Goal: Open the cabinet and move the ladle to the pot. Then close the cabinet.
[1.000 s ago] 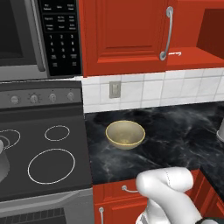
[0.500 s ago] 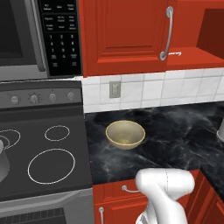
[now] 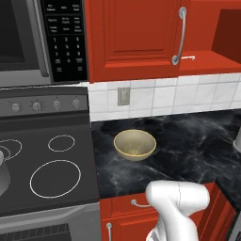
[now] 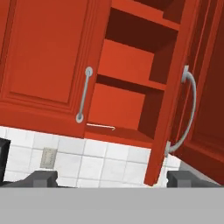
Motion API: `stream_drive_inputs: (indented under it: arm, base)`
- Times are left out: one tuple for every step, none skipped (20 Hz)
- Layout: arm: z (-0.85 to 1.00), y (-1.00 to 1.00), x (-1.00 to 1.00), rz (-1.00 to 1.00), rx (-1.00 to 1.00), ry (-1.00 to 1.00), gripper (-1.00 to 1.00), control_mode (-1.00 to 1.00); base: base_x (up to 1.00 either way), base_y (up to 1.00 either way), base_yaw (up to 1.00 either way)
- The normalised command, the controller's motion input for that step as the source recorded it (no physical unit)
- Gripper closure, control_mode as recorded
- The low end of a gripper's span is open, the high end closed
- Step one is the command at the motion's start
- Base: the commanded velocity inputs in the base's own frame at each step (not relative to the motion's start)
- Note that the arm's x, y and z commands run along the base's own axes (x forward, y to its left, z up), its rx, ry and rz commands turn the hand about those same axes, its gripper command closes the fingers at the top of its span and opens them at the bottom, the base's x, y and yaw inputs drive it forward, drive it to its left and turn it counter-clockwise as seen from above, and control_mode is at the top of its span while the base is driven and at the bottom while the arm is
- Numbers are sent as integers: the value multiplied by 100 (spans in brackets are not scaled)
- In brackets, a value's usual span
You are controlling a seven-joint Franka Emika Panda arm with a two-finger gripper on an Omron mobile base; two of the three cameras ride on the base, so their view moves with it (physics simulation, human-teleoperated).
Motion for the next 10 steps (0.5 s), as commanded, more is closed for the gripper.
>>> stream_drive_inputs:
  arm:
    - [0, 65, 43, -13, -9, 0, -100, -100]
    - [0, 61, 39, -12, -8, 0, -100, -100]
    - [0, 56, 39, -12, -7, 0, -100, -100]
    - [0, 54, 43, -11, -5, 0, -100, -100]
    - [0, 51, 47, -10, -4, 0, -100, -100]
    - [0, 42, 51, -10, -3, 0, -100, -100]
    - [0, 32, 57, -10, -3, 0, -100, -100]
    - [-4, 28, 63, -9, -3, 0, -100, -100]
    - [-8, 20, 71, -9, -3, 0, -100, -100]
    - [-9, 16, 73, -9, -3, 0, -100, -100]
  base:
    - [0, 0, 0]
    - [0, 0, 0]
    - [0, 0, 0]
    - [0, 0, 0]
    - [0, 0, 0]
    - [0, 0, 0]
    - [0, 0, 0]
    - [0, 0, 0]
    - [0, 0, 0]
    - [0, 0, 0]
